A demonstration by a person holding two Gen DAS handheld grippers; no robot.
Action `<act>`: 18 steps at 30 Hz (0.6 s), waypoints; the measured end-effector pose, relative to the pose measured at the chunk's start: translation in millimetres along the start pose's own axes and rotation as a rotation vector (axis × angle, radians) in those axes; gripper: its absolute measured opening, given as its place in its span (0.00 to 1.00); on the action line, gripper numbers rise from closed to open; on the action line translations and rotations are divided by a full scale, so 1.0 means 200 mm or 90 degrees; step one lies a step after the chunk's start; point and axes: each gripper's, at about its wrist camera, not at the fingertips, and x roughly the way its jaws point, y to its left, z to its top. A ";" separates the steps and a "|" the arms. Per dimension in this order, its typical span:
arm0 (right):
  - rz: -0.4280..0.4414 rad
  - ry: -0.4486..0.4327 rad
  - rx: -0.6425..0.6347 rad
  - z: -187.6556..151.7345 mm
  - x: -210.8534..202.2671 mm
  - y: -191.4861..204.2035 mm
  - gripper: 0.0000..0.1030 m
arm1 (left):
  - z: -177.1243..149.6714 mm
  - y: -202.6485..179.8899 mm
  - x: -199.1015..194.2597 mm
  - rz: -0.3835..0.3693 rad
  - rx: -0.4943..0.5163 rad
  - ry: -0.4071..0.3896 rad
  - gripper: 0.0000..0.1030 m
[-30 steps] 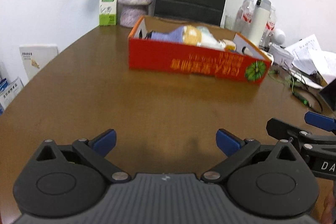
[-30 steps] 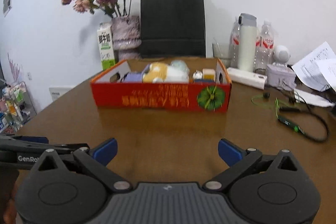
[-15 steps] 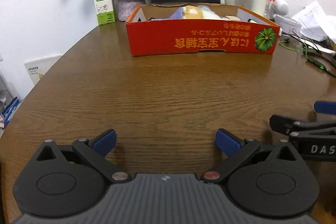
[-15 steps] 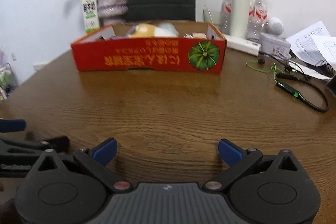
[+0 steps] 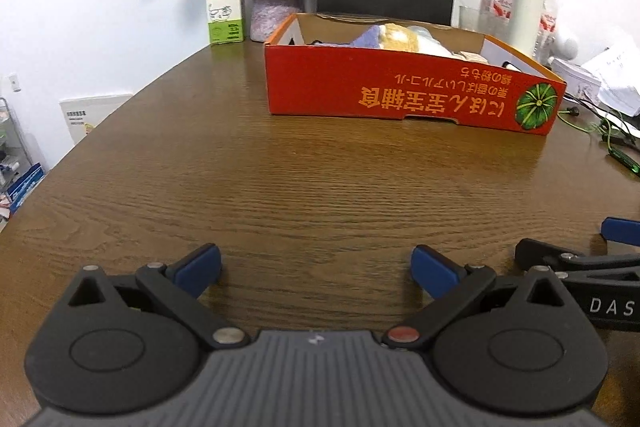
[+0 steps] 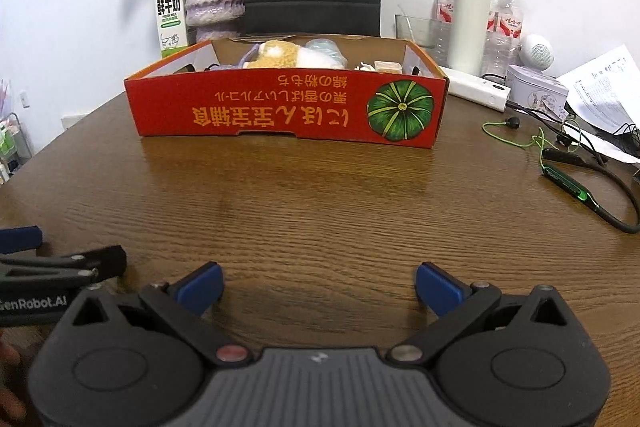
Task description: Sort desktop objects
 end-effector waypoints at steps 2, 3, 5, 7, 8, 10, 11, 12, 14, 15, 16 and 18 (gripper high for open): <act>0.000 0.000 -0.001 0.00 0.00 0.00 1.00 | 0.00 0.00 0.00 -0.001 -0.001 0.000 1.00; 0.000 0.000 0.000 0.00 0.00 0.00 1.00 | 0.00 0.00 0.00 -0.001 -0.001 0.000 1.00; 0.000 0.000 0.000 0.00 0.00 0.00 1.00 | 0.00 0.00 0.00 -0.001 -0.001 0.000 1.00; 0.000 0.000 0.000 0.00 0.00 0.00 1.00 | 0.00 0.00 0.00 -0.001 -0.001 0.000 1.00; 0.000 0.000 0.000 0.00 0.00 0.00 1.00 | 0.00 0.00 0.00 -0.001 -0.001 0.000 1.00; 0.000 0.000 0.000 0.00 0.00 0.00 1.00 | 0.00 0.00 0.00 -0.001 -0.001 0.000 1.00; 0.000 0.000 0.000 0.00 0.00 0.00 1.00 | 0.00 0.00 0.00 0.000 0.000 0.000 1.00; 0.000 0.000 0.000 0.00 0.00 0.00 1.00 | 0.00 0.00 0.00 0.000 -0.001 0.000 1.00; 0.000 0.000 0.000 0.00 0.00 0.00 1.00 | 0.00 0.01 0.01 -0.002 -0.001 0.000 1.00; 0.000 0.000 0.000 0.00 0.00 0.00 1.00 | 0.00 0.00 0.01 -0.002 -0.001 0.000 1.00; 0.000 0.000 0.000 0.00 0.00 0.00 1.00 | 0.01 0.00 0.01 -0.002 0.000 0.000 1.00; 0.000 0.000 0.000 0.00 0.00 0.00 1.00 | 0.01 0.00 0.01 -0.002 0.000 0.000 1.00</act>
